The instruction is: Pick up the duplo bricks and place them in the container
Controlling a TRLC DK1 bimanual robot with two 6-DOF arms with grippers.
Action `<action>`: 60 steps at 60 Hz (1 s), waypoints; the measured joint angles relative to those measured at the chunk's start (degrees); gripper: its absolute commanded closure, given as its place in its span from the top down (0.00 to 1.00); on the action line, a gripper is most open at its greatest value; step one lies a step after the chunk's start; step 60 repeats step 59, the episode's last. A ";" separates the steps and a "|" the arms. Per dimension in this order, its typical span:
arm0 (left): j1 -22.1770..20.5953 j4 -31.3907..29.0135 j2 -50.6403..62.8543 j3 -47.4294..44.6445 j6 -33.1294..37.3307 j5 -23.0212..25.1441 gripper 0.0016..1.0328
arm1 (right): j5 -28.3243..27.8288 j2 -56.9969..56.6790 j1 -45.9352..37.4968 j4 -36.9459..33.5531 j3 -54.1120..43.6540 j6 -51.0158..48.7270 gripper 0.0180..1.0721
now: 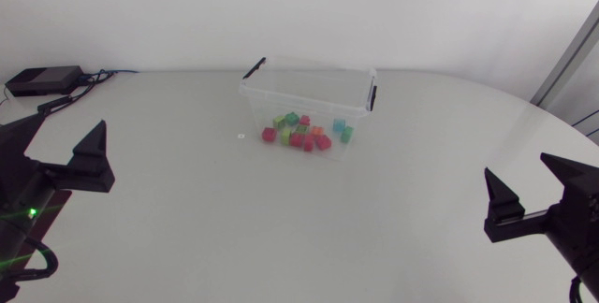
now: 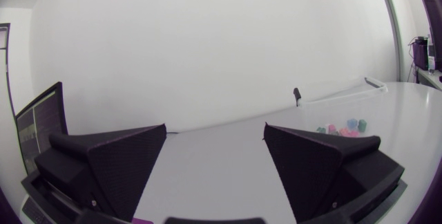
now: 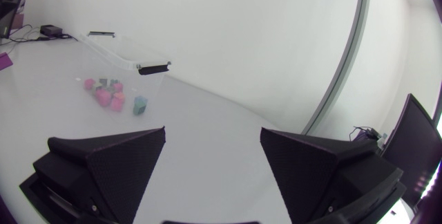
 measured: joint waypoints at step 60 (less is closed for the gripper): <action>7.34 -11.30 -23.23 -14.19 -13.31 13.09 0.96 | 1.11 -10.03 2.69 7.69 -10.78 18.99 0.95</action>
